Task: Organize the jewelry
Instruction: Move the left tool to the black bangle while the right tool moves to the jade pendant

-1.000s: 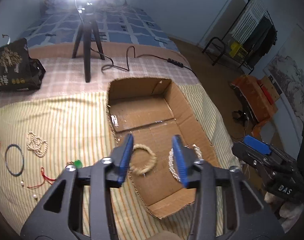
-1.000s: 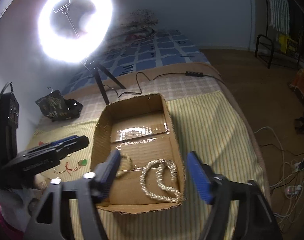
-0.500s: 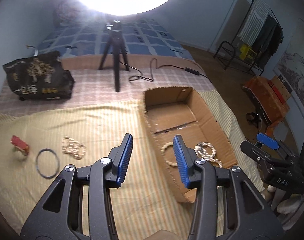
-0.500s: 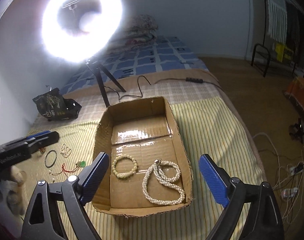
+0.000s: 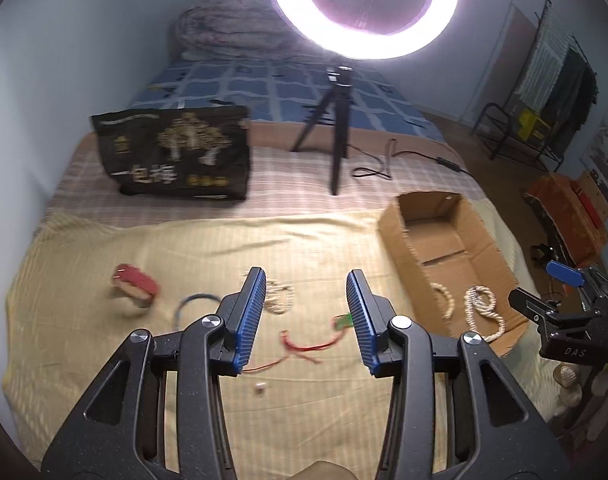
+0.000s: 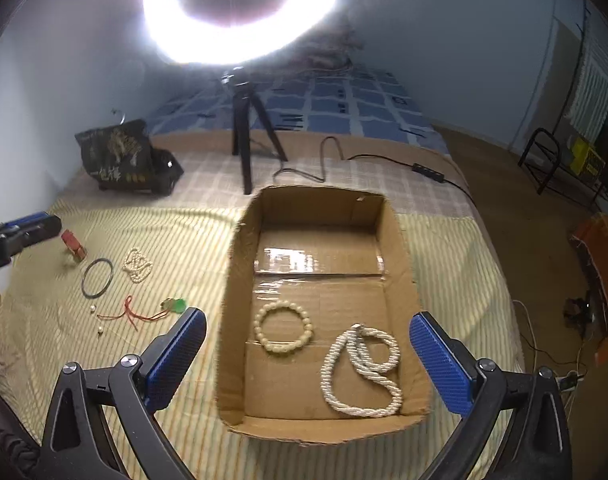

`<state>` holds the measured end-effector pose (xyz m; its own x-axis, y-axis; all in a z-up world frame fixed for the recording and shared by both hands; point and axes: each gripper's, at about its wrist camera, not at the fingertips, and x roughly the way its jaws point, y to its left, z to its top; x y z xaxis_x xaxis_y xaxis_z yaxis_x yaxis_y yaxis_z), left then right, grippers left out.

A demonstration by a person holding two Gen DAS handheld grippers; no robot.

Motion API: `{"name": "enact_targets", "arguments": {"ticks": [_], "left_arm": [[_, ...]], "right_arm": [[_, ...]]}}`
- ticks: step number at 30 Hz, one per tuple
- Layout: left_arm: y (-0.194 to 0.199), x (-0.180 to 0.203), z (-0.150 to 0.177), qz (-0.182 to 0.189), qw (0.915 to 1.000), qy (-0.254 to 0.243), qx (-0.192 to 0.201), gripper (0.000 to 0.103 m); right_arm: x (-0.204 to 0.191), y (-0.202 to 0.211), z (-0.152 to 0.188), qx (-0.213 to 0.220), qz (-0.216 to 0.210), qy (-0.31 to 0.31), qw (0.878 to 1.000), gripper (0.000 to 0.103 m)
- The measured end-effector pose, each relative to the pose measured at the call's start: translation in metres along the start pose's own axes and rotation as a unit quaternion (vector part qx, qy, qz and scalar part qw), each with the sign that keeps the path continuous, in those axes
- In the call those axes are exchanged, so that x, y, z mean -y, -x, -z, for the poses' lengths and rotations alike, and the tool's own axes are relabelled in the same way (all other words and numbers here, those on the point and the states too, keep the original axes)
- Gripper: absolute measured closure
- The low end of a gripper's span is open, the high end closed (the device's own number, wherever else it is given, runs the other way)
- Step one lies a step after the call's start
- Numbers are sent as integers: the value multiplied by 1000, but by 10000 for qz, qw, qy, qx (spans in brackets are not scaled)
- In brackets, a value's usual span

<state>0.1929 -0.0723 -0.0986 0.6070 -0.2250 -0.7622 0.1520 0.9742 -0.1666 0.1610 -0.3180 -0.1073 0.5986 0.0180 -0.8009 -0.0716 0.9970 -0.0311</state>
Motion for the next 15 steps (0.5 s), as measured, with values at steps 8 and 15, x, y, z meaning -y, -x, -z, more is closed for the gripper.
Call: {"name": "enact_targets", "arguments": {"ticks": [8,15], "left_arm": [[-2,-50,13,-132,9992,234,-303,61],[-17,-78,30,-120,9966,439,-687,61]], "right_arm": [[-48,-14,-2,-150,-624,186,9978,1],[-80,-43,1,-613,-1212,57,9907,23]]}}
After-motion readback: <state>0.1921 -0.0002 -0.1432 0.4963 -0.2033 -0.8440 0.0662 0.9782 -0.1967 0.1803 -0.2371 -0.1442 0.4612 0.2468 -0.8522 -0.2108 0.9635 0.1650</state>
